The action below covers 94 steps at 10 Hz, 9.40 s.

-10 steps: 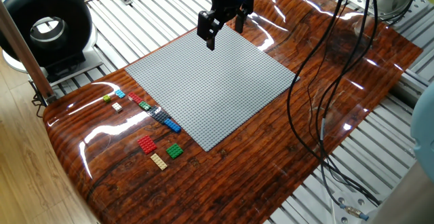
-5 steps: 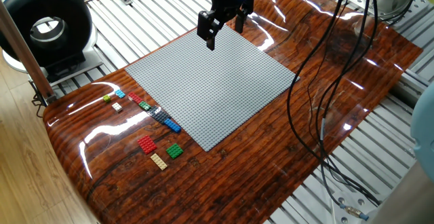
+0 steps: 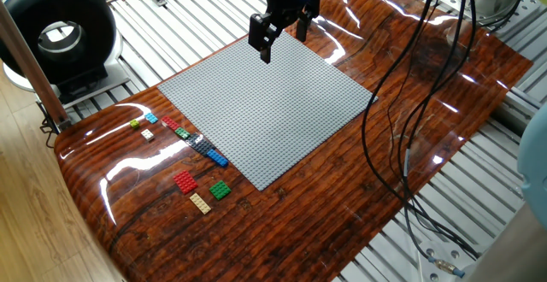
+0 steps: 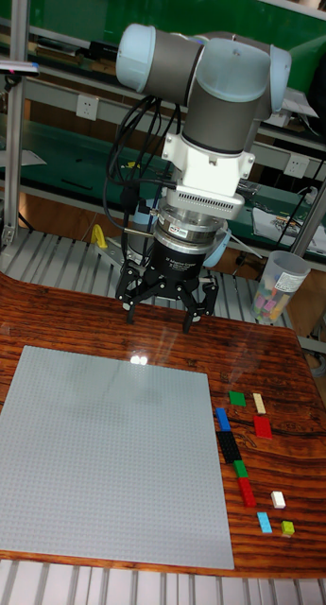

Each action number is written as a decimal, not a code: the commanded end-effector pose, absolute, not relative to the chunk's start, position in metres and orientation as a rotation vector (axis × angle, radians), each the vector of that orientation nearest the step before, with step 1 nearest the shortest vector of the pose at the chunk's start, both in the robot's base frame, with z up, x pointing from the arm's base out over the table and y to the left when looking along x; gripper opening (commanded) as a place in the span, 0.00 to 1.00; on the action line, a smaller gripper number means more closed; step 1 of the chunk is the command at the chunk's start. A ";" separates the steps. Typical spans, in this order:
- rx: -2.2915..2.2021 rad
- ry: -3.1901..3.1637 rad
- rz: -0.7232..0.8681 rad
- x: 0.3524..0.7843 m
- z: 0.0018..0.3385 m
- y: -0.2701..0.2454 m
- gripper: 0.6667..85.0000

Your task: Build with small Lego blocks

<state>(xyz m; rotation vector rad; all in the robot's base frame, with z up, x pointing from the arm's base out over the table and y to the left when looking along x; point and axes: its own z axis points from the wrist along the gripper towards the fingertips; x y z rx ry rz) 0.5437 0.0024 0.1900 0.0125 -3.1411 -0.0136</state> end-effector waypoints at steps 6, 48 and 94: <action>-0.436 -3.136 0.033 0.549 0.190 -0.004 0.01; 0.119 -3.136 -0.014 0.578 0.138 0.078 0.23; 0.160 -3.146 -0.100 0.593 0.054 0.162 0.54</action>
